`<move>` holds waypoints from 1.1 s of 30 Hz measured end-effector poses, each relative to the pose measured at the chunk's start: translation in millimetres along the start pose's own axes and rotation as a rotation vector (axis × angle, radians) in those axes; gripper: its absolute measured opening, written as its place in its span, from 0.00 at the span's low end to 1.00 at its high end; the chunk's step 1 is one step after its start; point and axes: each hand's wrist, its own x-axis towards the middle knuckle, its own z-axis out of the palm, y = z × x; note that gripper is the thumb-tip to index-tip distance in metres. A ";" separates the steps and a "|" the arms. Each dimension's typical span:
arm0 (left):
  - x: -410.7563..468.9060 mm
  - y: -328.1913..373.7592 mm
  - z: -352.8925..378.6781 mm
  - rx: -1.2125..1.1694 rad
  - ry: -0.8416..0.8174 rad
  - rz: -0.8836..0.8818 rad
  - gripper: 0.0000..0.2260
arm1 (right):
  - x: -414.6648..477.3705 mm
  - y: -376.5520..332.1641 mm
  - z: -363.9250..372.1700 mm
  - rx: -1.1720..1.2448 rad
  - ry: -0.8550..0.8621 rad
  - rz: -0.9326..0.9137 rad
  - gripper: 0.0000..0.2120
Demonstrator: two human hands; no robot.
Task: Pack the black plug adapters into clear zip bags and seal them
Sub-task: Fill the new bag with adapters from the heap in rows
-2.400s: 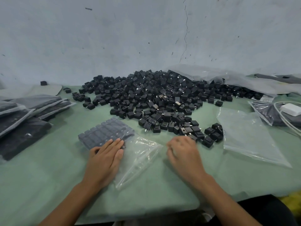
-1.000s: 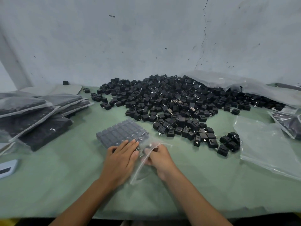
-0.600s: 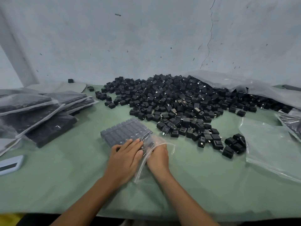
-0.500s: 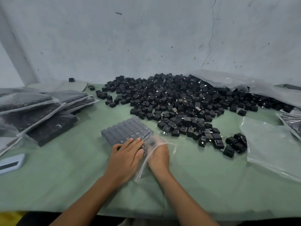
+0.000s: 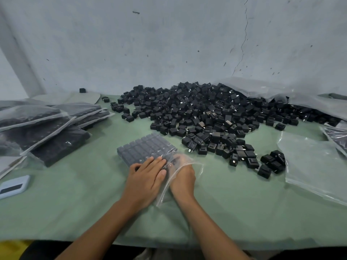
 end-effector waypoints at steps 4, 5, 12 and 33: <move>-0.9 1.6 -2.0 -0.010 0.029 0.009 0.23 | 0.4 0.5 -2.3 -0.023 -0.070 -0.072 0.08; -1.3 1.9 -2.4 -0.008 0.030 0.011 0.23 | 0.3 0.9 -2.9 -0.026 -0.095 -0.087 0.09; 0.0 3.4 -4.7 0.007 -0.003 0.009 0.24 | 3.1 7.0 -5.6 -0.044 -0.178 -0.064 0.10; 26.1 0.6 -0.3 0.030 -0.071 0.095 0.26 | 4.0 11.7 2.5 -0.027 -0.119 -0.042 0.20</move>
